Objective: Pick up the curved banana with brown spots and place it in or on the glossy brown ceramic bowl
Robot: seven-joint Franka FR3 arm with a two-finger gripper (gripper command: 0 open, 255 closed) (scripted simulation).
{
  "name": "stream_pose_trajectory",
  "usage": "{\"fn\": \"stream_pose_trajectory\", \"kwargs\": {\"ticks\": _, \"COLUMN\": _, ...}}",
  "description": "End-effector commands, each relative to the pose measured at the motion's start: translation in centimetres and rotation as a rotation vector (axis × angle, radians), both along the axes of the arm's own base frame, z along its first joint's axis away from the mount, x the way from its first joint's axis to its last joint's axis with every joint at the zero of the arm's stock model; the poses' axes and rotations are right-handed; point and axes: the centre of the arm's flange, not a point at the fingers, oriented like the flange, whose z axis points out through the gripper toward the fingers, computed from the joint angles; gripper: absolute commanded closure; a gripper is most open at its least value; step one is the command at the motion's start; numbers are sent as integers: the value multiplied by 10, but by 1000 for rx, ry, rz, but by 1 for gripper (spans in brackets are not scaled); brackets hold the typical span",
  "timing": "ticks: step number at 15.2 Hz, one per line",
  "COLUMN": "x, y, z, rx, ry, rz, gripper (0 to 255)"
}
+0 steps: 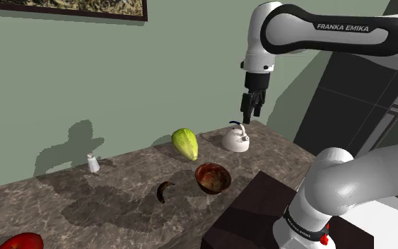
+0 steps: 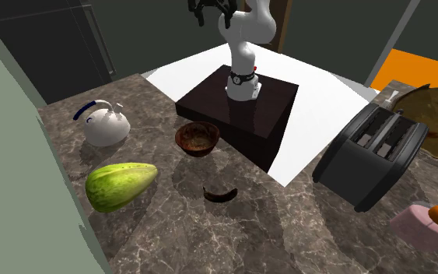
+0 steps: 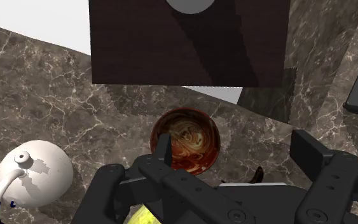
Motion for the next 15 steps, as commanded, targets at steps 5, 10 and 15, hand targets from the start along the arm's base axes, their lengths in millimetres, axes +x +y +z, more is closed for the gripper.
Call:
{"fn": "stream_pose_trajectory", "kwargs": {"ticks": 5, "x": 10, "y": 29, "z": -42, "rx": -11, "ry": -25, "rz": -45, "gripper": 0}}
{"fn": "stream_pose_trajectory", "kwargs": {"ticks": 10, "x": 25, "y": 63, "z": -94, "rx": -26, "ry": -55, "rz": -101, "gripper": 0}}
{"fn": "stream_pose_trajectory", "kwargs": {"ticks": 15, "x": 44, "y": 96, "z": -147, "rx": -40, "ry": -86, "rz": -157, "gripper": 0}}
